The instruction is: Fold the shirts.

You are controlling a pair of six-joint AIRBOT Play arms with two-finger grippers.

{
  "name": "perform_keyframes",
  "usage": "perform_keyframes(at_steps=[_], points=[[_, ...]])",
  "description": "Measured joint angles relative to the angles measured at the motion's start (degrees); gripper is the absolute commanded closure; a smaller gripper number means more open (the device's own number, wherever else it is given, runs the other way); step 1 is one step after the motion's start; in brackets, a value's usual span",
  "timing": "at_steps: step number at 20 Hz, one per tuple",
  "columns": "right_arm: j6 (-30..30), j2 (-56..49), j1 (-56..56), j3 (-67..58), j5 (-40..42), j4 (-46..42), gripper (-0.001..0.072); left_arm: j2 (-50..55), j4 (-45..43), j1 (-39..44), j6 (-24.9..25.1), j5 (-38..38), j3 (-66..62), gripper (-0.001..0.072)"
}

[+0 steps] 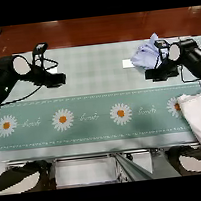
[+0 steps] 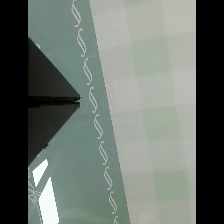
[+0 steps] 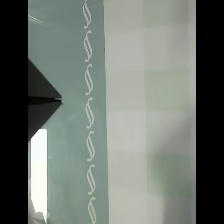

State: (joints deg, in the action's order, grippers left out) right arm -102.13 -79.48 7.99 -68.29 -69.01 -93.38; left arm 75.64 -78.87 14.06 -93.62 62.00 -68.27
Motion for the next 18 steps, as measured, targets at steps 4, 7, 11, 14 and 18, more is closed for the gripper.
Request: perform_keyframes(at_steps=[4,7,11,14,18], points=[[0.02,0.0,0.0,0.0,-0.02,0.0,0.0695,0.0,0.0,0.0,0.02,-0.02,-0.02,0.0679],[0.0,0.0,0.0,0.0,0.0,0.0,0.0695,0.0,0.0,0.0,0.02,-0.02,0.0,0.0679],[0.0,0.0,0.0,0.0,0.0,0.02,0.0695,0.0,-0.02,0.0,0.02,-0.02,0.0,0.0679],[0.0,0.0,0.0,0.0,0.0,0.02,0.0695,0.0,-0.02,0.0,0.02,0.0,0.0,0.0679],[0.0,0.0,0.0,0.0,0.0,0.0,0.0695,0.11,0.0,0.0,0.02,-1.11,0.0,0.0679]])
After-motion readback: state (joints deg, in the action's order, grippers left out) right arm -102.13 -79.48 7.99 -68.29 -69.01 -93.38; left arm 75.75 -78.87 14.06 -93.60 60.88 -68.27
